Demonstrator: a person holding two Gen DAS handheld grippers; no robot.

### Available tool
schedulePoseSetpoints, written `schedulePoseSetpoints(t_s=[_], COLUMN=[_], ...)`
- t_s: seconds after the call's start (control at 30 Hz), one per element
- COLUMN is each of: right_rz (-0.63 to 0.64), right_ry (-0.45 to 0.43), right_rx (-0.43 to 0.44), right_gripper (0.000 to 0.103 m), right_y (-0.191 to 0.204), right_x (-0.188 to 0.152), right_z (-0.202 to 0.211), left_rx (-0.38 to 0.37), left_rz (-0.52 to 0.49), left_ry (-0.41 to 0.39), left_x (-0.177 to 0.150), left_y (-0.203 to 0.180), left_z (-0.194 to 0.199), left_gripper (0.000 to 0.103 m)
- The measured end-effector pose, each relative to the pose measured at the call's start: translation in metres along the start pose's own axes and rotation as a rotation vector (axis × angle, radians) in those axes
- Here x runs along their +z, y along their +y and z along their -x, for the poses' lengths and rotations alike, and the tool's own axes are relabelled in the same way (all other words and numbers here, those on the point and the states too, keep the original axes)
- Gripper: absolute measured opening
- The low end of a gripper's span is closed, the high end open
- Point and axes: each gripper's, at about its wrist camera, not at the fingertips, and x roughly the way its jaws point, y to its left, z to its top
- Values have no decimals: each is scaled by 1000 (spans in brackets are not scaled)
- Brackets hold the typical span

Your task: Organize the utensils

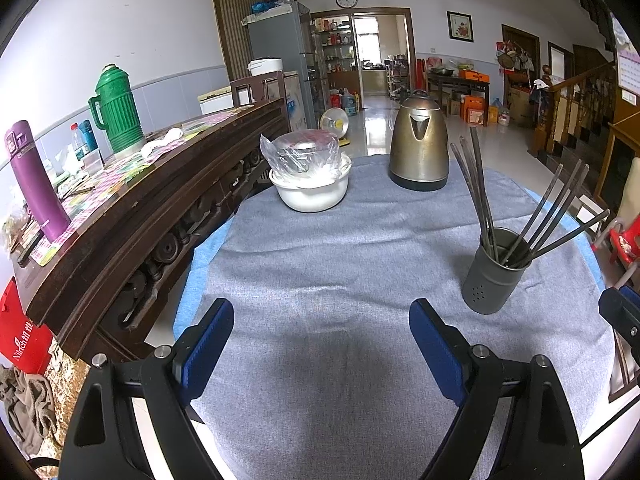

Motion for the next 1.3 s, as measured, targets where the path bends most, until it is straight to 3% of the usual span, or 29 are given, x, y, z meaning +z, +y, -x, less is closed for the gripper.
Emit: schedulePoseSetpoints(t_s=[1.3], right_rz=[-6], right_ry=[-15], right_rx=[-21], right_gripper=[59], right_y=[-4], right_x=[1], right_z=[4], left_rx=[-30], left_rz=[-11], left_ry=[-15], left_x=[0], left_y=[-14], left_z=[4], left_gripper=[90])
